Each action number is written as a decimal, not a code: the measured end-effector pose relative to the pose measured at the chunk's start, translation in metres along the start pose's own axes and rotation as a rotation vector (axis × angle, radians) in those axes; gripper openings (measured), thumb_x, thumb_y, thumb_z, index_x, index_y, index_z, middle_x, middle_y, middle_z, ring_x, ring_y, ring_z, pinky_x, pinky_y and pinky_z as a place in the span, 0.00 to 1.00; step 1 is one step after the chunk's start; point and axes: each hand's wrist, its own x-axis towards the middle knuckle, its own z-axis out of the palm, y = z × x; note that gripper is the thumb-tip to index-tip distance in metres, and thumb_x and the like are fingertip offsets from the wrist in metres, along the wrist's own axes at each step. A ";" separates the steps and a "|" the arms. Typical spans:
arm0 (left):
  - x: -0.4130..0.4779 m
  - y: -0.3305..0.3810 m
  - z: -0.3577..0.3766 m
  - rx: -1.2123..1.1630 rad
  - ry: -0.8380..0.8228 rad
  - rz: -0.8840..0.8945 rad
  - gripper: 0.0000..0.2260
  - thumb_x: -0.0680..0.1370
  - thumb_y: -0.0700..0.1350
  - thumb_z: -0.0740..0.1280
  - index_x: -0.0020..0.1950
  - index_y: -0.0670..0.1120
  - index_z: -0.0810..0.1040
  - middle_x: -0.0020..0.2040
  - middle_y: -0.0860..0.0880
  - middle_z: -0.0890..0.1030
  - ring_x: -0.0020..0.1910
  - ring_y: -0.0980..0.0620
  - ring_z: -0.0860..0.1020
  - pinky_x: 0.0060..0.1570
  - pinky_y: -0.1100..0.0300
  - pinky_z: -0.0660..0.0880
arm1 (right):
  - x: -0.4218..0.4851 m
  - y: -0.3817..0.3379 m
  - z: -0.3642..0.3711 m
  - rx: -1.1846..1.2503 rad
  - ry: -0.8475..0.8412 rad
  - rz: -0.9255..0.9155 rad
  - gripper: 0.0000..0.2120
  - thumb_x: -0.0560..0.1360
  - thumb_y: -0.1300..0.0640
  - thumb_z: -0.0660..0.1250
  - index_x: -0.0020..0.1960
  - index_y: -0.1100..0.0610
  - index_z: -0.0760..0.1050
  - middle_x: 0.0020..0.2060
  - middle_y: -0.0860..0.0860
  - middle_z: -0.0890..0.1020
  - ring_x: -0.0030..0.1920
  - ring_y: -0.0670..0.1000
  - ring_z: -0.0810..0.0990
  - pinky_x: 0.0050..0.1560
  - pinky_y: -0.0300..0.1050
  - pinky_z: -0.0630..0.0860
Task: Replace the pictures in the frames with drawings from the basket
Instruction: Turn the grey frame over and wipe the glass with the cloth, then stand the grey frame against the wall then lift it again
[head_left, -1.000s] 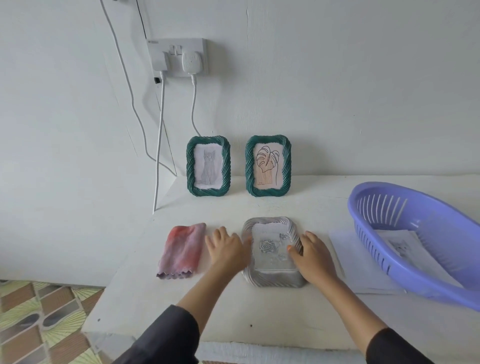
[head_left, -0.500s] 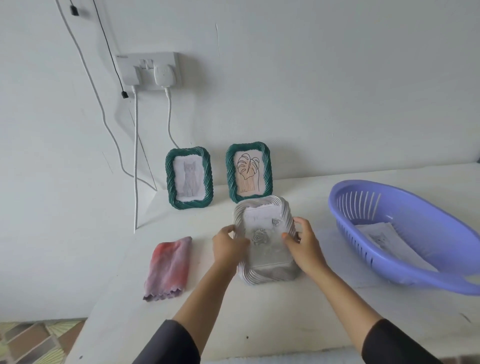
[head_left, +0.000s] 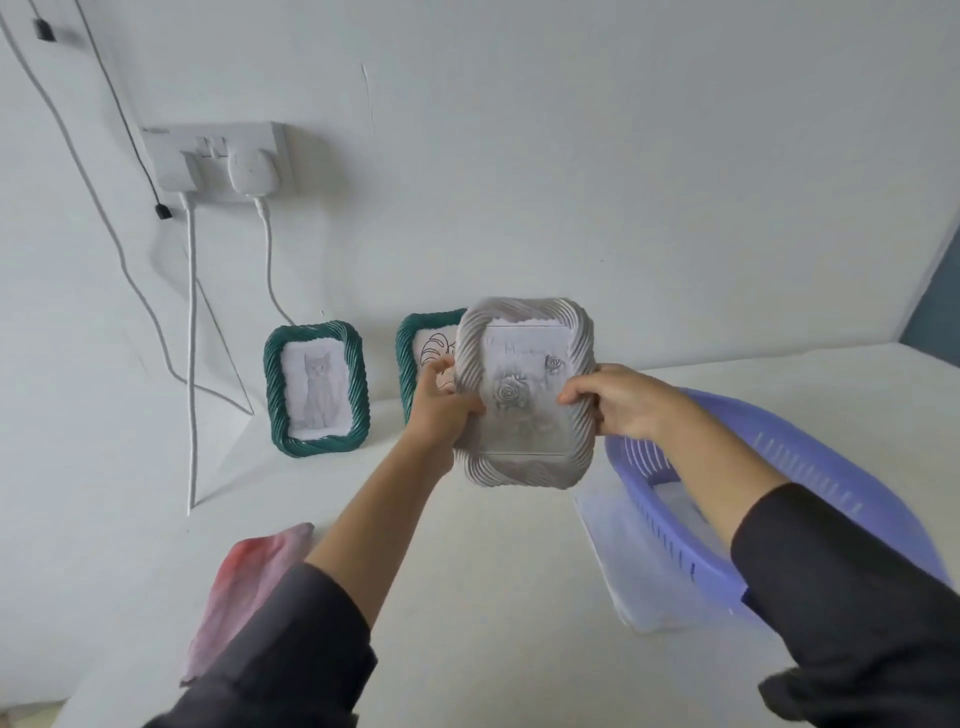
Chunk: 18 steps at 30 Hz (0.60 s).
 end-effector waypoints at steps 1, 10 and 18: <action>0.007 0.003 0.009 -0.008 -0.007 0.005 0.23 0.71 0.24 0.59 0.57 0.49 0.67 0.40 0.45 0.76 0.34 0.48 0.76 0.33 0.57 0.74 | 0.007 -0.009 -0.010 -0.019 -0.023 0.002 0.10 0.71 0.70 0.61 0.38 0.56 0.72 0.29 0.51 0.77 0.30 0.48 0.77 0.33 0.39 0.75; 0.074 0.008 0.088 -0.011 -0.058 0.056 0.23 0.72 0.25 0.57 0.58 0.49 0.65 0.41 0.46 0.76 0.35 0.48 0.74 0.33 0.58 0.73 | 0.065 -0.052 -0.090 -0.098 -0.106 0.023 0.15 0.53 0.66 0.63 0.39 0.55 0.70 0.35 0.54 0.71 0.37 0.52 0.72 0.42 0.43 0.71; 0.123 -0.011 0.108 0.007 0.008 0.063 0.24 0.72 0.24 0.55 0.58 0.50 0.65 0.38 0.45 0.75 0.34 0.48 0.75 0.28 0.60 0.74 | 0.118 -0.037 -0.115 -0.110 -0.136 0.081 0.10 0.71 0.70 0.56 0.39 0.57 0.71 0.30 0.51 0.77 0.30 0.49 0.77 0.36 0.40 0.75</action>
